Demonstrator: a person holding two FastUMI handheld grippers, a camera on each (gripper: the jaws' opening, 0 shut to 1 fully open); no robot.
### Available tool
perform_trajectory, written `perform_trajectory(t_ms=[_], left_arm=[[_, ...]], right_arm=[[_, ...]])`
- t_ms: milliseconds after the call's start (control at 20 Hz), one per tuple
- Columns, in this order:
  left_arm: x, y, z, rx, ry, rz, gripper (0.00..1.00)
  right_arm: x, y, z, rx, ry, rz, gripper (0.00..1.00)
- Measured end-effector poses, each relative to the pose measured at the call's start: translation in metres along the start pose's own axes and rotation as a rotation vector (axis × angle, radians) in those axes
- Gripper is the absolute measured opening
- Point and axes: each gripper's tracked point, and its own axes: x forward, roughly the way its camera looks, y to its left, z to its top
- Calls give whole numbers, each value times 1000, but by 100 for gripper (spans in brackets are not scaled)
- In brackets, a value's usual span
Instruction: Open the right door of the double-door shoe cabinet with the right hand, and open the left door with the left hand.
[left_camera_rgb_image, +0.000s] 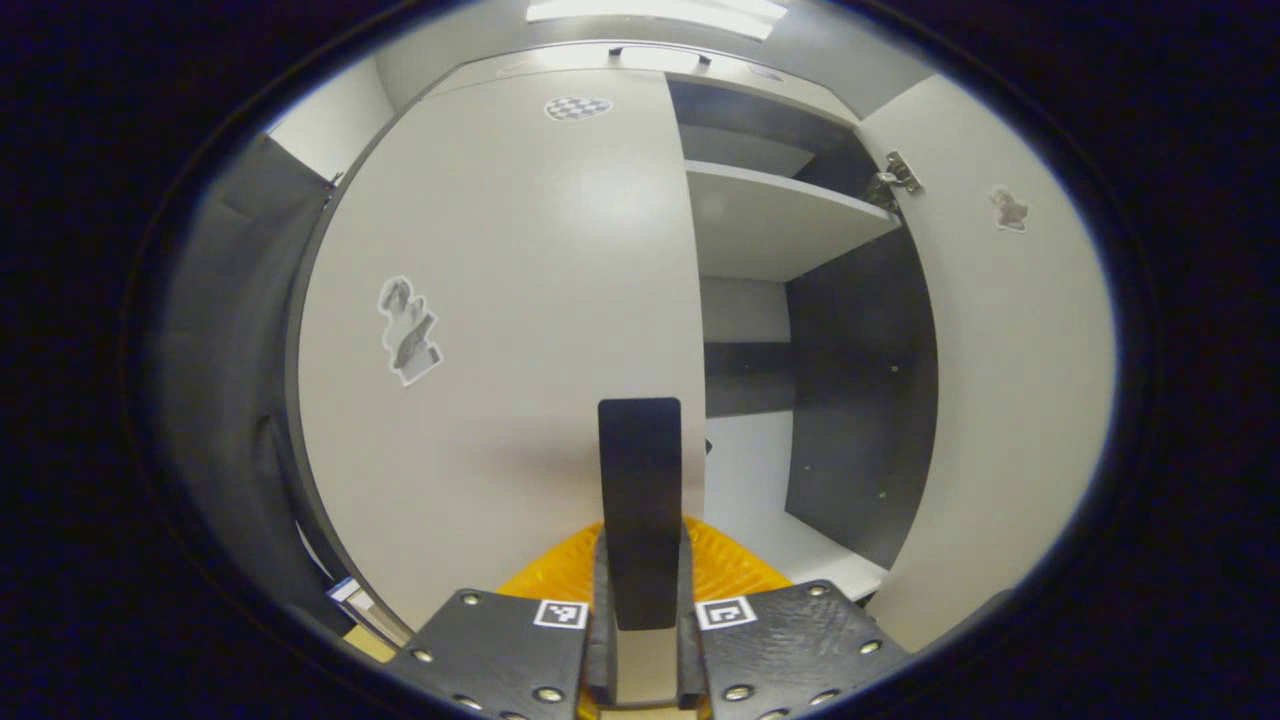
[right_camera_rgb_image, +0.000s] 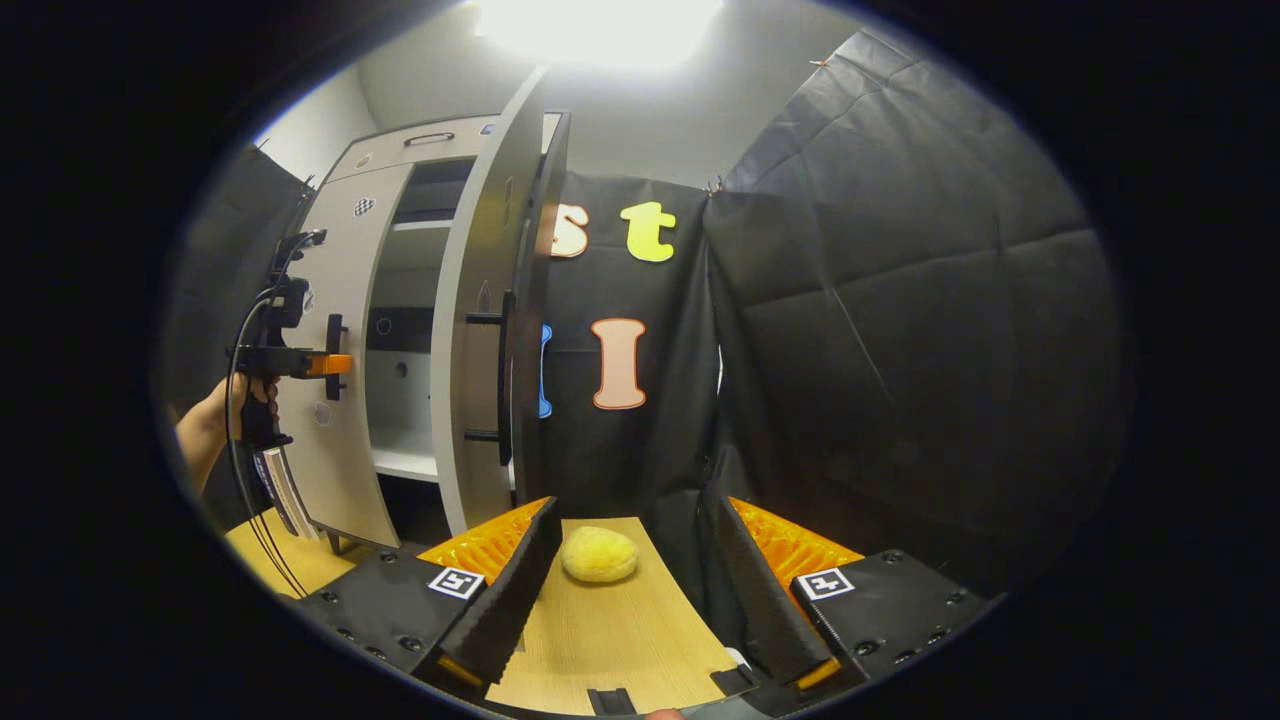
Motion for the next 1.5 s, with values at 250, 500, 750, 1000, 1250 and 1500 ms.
perform_trajectory(t_ms=[250, 500, 750, 1000, 1250, 1500], left_arm=[[-17, 0, 0, -21, -1, -49, 16], [-47, 6, 5, -20, -20, -76, 16], [-73, 16, 7, -24, -14, -99, 16], [-94, 29, 8, -23, -16, -100, 15], [-112, 46, 10, -18, -20, -88, 15], [-125, 67, 11, -19, -33, -64, 14]], right_arm=[[6, 9, 4, 11, -25, 46, 98], [10, 22, 12, 13, -45, 92, 98], [10, 33, 16, 22, -63, 144, 98], [11, 46, 20, 7, -68, 192, 98], [10, 56, 21, -26, -79, 238, 98], [6, 70, 20, -29, -71, 275, 98]])
